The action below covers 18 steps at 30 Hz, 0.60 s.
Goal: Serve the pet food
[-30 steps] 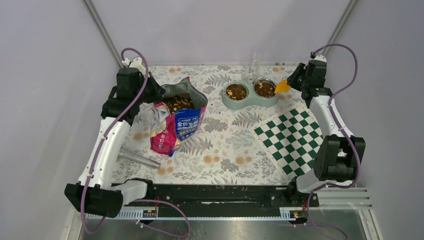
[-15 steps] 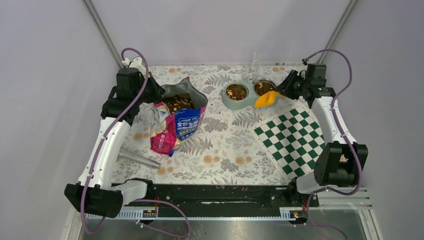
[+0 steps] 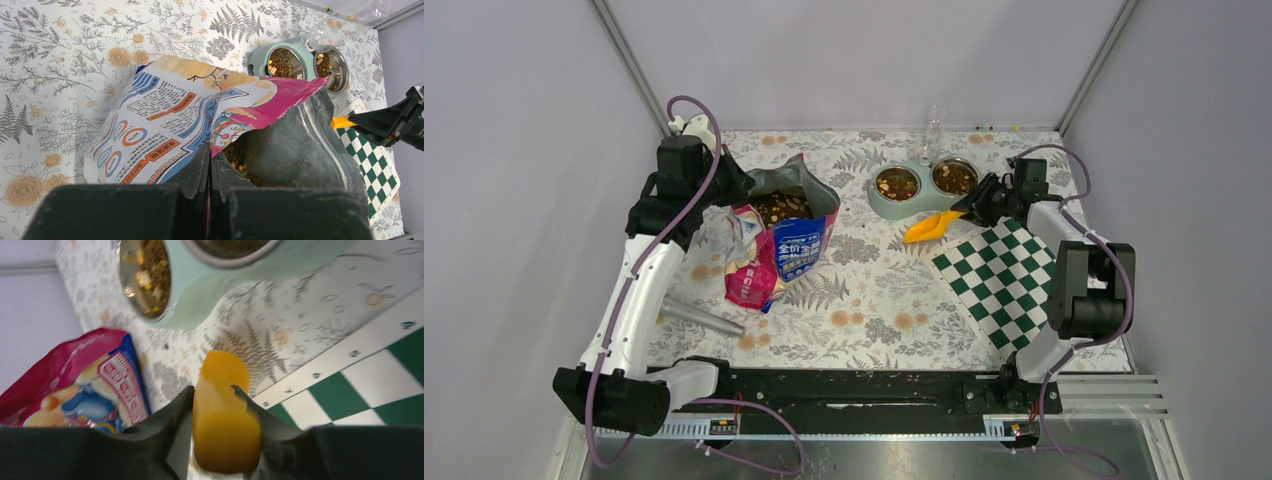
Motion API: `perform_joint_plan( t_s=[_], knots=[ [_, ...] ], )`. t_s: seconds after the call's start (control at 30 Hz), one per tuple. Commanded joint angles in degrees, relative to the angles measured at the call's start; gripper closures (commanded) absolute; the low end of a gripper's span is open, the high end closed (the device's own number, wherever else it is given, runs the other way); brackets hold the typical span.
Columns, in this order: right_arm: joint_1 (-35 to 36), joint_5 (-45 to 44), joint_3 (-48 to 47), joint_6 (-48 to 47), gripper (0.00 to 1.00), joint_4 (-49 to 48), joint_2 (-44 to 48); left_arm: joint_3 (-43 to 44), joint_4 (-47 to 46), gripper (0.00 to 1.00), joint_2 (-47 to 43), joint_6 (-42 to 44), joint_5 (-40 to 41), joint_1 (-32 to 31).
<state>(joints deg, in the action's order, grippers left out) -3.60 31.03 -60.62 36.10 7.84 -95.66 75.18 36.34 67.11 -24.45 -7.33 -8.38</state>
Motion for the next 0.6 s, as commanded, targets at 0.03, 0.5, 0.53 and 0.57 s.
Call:
perform_joint_plan(
  t_s=[0.03, 0.5, 0.53, 0.57],
  knots=[
    [0.25, -13.65, -2.12, -4.94, 0.42, 3.55, -0.35, 0.01, -0.74, 1.0, -1.98, -0.01, -0.27, 0.51],
    [0.38, -39.5, -9.91, -13.88, 0.02, 19.76, 13.04, 0.38, -0.57, 1.0, -2.46, 0.11, -0.62, 0.52],
    [0.7, -37.23, -10.14, -14.43, 0.01, 19.69, 14.37, 0.4, -0.57, 1.0, -2.42, 0.06, -0.75, 0.48],
    [1.35, -34.66, -10.4, -14.76, 0.01, 19.6, 15.69, 0.48, -0.52, 1.0, -2.38, 0.02, -0.87, 0.47]
  ],
)
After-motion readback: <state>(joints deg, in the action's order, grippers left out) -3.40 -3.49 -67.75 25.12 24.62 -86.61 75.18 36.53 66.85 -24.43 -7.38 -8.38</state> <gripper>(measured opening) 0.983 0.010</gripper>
